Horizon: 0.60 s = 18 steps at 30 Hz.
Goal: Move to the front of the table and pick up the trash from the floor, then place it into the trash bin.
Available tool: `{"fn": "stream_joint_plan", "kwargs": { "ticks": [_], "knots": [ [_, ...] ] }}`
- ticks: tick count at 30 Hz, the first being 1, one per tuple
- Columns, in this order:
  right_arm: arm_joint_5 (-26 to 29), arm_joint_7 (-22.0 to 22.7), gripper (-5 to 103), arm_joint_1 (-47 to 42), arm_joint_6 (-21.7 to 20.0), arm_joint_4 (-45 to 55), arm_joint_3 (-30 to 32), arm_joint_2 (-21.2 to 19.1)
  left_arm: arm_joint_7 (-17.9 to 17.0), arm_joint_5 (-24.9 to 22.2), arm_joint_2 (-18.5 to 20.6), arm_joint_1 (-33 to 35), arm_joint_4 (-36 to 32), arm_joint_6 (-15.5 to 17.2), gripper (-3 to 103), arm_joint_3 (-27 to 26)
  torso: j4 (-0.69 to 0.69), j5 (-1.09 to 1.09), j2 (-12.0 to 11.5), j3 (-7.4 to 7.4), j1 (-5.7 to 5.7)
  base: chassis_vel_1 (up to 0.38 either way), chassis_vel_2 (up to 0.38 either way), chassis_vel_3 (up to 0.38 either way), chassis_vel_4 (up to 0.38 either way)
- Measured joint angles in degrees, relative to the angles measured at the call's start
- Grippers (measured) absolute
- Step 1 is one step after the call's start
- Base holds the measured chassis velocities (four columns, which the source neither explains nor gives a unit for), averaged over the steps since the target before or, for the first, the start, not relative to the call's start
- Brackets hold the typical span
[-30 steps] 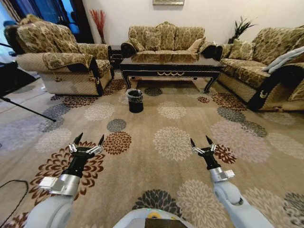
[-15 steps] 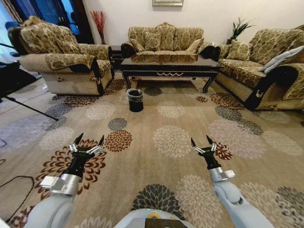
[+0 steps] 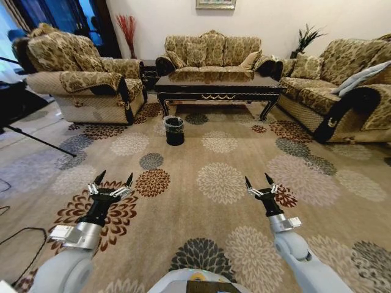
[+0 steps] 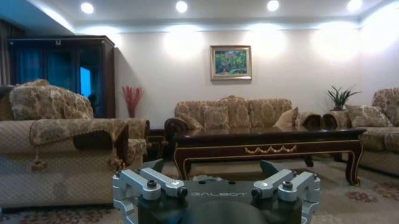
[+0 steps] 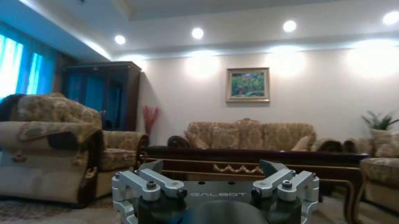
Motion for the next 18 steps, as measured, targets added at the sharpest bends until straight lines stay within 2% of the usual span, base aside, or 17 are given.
{"fn": "stream_joint_plan", "kwargs": {
  "ticks": [3, 5, 6, 10, 11, 13, 18],
  "knots": [
    [0.09, 1.39, 100, -0.55, -1.65, 1.51, 1.35, -0.58, -0.08, -0.92, 0.30, -0.50, 0.33, 0.57, 100, -1.06, 0.00, 0.00, 0.57, 0.39, 0.17, 0.000, 0.000, 0.000, 0.000],
    [-0.22, 3.26, 100, -2.05, -5.13, 4.06, 3.91, -1.76, -0.10, -1.34, 0.60, -1.23, 0.97, 1.24, 100, -2.40, 0.01, -0.01, 1.14, 0.83, 0.31, 0.000, 0.000, 0.000, 0.000],
    [-0.22, 3.26, 100, -2.05, -5.13, 4.06, 3.91, -1.76, -0.10, -1.34, 0.60, -1.23, 0.97, 1.24, 100, -2.40, 0.01, -0.01, 1.14, 0.83, 0.31, 0.000, 0.000, 0.000, 0.000],
    [-1.00, 11.15, 100, -6.70, -13.73, 10.80, 9.52, -4.85, -0.32, -2.01, 0.77, -2.25, 1.82, 3.36, 100, -3.99, -0.01, 0.00, 2.29, 1.58, 0.71, 0.000, 0.000, 0.000, 0.000],
    [-1.00, 11.15, 100, -6.70, -13.73, 10.80, 9.52, -4.85, -0.32, -2.01, 0.77, -2.25, 1.82, 3.36, 100, -3.99, -0.01, 0.00, 2.29, 1.58, 0.71, 0.000, 0.000, 0.000, 0.000],
    [1.35, 15.69, 100, -9.61, -18.30, 15.07, 11.68, -6.63, -0.30, -2.13, 0.93, -2.73, 2.07, 4.30, 100, -4.66, 0.00, -0.02, 2.96, 2.07, 0.88, 0.000, 0.000, 0.000, 0.000],
    [1.63, 17.61, 100, -11.14, -19.71, 18.02, 14.56, -7.32, -0.18, -3.52, 1.42, -3.77, 2.37, 5.71, 100, -5.71, 0.00, 0.00, 4.08, 2.90, 1.17, 0.000, 0.000, 0.000, 0.000]
  ]
}}
